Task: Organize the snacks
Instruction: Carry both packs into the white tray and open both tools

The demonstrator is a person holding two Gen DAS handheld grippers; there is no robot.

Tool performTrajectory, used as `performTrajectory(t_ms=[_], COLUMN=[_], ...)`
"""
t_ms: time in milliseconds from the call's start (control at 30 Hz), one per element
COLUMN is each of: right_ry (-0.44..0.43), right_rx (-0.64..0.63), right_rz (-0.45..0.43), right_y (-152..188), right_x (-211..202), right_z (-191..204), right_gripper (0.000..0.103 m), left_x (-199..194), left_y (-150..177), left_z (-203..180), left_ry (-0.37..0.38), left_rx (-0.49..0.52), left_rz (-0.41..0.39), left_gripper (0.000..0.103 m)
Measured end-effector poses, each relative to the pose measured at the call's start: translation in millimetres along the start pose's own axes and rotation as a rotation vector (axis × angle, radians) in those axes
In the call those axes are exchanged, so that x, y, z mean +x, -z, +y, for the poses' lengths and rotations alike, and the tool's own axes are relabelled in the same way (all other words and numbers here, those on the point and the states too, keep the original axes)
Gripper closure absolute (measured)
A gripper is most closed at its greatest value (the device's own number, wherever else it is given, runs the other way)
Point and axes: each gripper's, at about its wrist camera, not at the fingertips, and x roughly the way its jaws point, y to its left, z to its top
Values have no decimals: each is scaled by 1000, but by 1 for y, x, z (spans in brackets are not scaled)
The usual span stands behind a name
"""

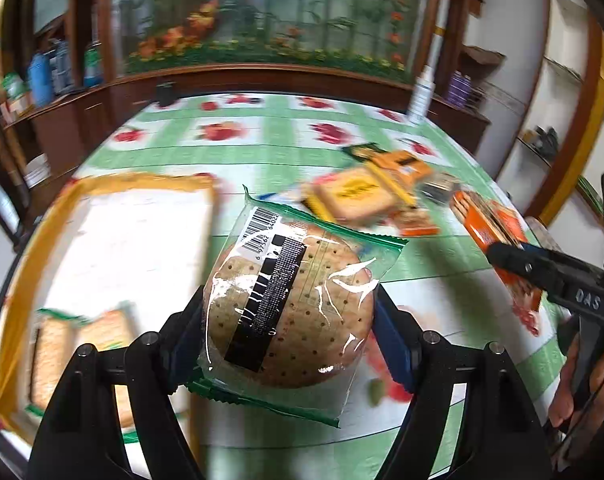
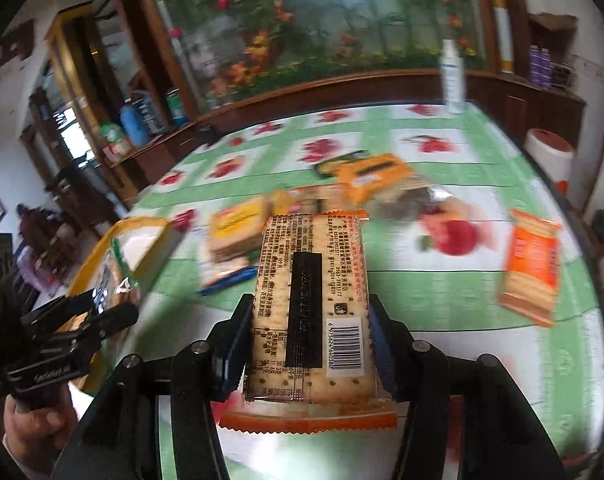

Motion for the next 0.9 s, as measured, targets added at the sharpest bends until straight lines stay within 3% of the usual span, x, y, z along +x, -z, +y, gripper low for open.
performTrajectory(t_ms=[467,733,900], right_ry=[-197,-277,-290], right_rx=[-194,-278,-277], right_rz=[73,88,103], right_y=[-2,-6,-13], right_x=[48,79,105], right_z=[135,204,226], right_gripper=[48,48,48], left_x=[-25,-21,-10], left_y=[17,20,15], left_z=[119,143,156], left_ry=[-180,-213,-235], left_rx=[-220,-266,-270], left_rz=[-48,-36,-15], left_gripper=[27,27,27])
